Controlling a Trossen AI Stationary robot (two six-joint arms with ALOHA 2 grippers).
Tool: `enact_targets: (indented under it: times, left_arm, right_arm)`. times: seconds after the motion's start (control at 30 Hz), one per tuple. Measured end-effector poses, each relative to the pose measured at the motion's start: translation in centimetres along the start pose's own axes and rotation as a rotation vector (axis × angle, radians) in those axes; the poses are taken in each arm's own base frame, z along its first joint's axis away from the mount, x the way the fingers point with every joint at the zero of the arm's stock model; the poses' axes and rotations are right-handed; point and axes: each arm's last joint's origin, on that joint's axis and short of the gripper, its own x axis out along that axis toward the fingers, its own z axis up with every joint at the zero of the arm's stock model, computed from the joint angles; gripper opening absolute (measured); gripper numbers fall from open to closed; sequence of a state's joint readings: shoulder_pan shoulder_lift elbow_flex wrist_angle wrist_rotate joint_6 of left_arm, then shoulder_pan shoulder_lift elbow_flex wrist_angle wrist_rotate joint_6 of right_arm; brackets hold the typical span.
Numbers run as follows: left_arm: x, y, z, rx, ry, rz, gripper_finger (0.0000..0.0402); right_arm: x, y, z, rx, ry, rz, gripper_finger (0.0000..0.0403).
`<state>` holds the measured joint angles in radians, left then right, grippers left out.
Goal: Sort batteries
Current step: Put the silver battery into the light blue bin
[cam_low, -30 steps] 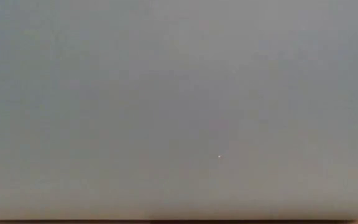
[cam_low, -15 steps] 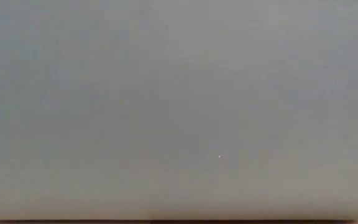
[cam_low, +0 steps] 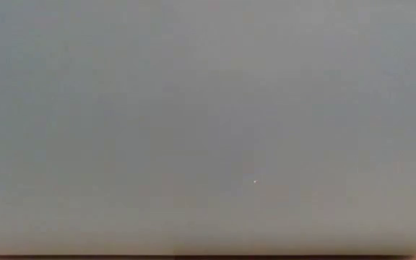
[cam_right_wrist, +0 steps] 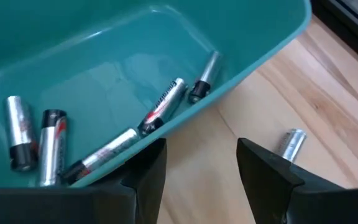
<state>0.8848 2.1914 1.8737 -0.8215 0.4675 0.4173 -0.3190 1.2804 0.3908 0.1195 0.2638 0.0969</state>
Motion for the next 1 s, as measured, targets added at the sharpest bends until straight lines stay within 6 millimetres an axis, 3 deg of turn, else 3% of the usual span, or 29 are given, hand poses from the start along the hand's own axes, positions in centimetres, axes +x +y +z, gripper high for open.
enact_targets:
  times: [0.47,0.7,1.0]
  left_arm:
    - [0.0,0.0,0.0,-0.010,0.000,0.000,0.0209]
    - [0.0,0.0,0.0,-0.012,0.002,-0.001,0.0209]
    - [0.0,0.0,0.0,-0.012,0.002,-0.001,0.0209]
  right_arm:
    - [-0.4,1.4,0.1,-0.042,-0.026,0.042,0.0212]
    - [0.2,-1.2,-0.1,-0.015,0.019,-0.070,0.0212]
    - [0.8,-5.0,-0.4,0.139,0.067,-0.156,0.0212]
